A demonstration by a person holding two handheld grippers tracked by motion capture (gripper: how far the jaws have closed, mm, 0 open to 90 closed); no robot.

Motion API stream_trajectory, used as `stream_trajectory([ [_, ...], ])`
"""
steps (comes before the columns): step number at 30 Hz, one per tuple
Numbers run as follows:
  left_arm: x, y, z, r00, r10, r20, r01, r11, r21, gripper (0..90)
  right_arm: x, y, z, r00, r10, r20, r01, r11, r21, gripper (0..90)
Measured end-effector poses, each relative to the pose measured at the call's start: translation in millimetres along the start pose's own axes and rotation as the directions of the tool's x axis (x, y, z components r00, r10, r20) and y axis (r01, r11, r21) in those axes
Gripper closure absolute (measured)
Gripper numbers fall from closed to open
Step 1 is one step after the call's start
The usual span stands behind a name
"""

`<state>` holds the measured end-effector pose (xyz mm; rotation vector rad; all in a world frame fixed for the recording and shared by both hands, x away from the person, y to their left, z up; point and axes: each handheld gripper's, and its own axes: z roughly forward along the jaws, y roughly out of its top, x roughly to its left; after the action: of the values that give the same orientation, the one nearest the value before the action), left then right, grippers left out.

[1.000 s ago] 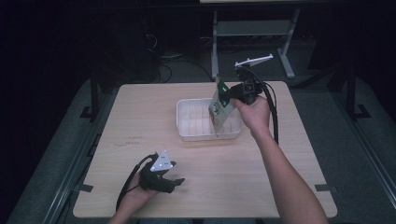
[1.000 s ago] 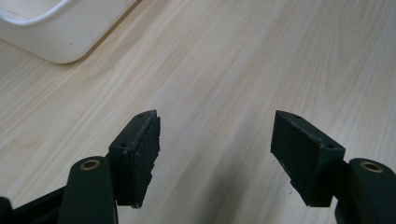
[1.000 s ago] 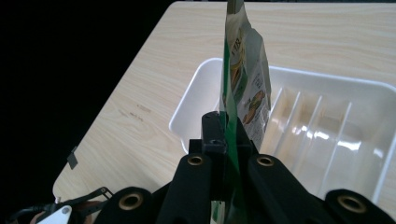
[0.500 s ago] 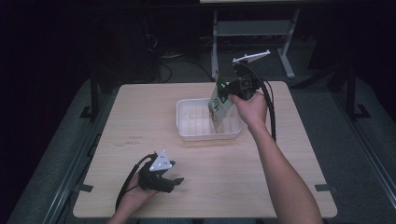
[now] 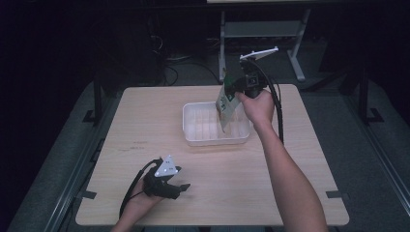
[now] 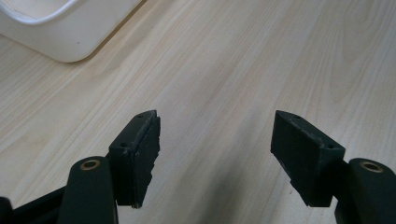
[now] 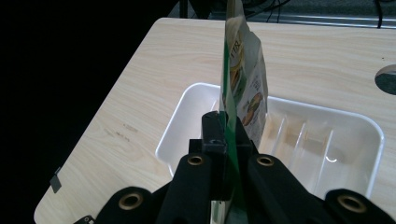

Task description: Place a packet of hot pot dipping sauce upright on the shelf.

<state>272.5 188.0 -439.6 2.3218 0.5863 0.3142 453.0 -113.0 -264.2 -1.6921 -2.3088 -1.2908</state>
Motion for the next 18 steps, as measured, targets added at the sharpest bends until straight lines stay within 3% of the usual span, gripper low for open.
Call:
stream_trajectory([
  [18,1.7,-1.3,-2.2,1.0000,-0.004,-0.005,0.004,1.0000,-0.006,32.2,-7.9,3.0,18.9,0.9993,0.028,0.025,-0.028,1.000,-0.011,89.9],
])
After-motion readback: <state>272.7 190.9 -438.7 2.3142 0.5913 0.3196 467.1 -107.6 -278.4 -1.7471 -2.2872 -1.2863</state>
